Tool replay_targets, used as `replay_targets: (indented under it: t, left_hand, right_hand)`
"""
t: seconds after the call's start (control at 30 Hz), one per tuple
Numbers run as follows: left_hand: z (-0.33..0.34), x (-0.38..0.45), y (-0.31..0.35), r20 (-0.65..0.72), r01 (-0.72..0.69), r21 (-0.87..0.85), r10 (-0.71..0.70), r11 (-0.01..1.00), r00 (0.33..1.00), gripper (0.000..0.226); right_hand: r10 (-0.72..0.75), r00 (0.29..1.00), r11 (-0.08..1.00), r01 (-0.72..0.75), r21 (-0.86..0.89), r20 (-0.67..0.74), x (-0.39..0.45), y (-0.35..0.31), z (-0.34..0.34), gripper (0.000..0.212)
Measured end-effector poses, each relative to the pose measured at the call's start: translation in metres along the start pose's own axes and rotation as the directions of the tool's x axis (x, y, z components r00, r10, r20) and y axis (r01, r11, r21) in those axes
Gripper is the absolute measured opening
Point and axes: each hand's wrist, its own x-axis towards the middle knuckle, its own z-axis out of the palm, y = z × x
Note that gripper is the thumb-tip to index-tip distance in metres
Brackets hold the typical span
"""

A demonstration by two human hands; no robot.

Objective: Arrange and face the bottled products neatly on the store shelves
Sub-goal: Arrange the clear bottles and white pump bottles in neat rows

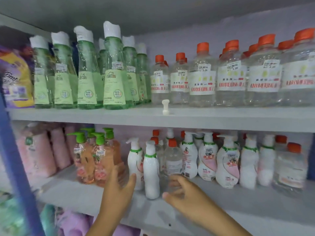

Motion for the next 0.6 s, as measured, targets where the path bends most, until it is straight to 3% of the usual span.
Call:
replay_targets:
  t: [0.1, 0.23, 0.3, 0.43, 0.6]
  left_hand:
    - [0.006, 0.015, -0.009, 0.083, -0.029, -0.039, 0.032, 0.999, 0.996, 0.049]
    - [0.01, 0.037, -0.028, 0.238, -0.067, -0.078, 0.083, 0.995, 0.968, 0.058]
    - [0.012, 0.049, -0.038, 0.235, -0.129, -0.026, 0.131, 0.991, 0.963, 0.058]
    - [0.015, 0.066, -0.06, 0.154, -0.172, 0.049, 0.162, 0.984, 0.975, 0.053]
    - [0.027, 0.095, -0.078, 0.19, -0.125, 0.122, 0.101, 0.985, 0.977, 0.055]
  right_hand:
    - [-0.056, 0.993, 0.997, 0.052, -0.049, -0.101, 0.027, -0.008, 0.024, 0.061]
    - [0.001, 0.962, 0.999, -0.011, -0.036, -0.274, 0.057, -0.016, 0.059, 0.09]
    - [0.019, 0.928, 1.0, -0.022, -0.005, -0.371, 0.065, -0.018, 0.071, 0.084]
    - [0.093, 0.869, 0.996, -0.077, 0.052, -0.486, 0.055, -0.013, 0.067, 0.053]
    - [0.151, 0.717, 0.987, -0.143, 0.068, -0.68, 0.013, 0.01, 0.019, 0.056]
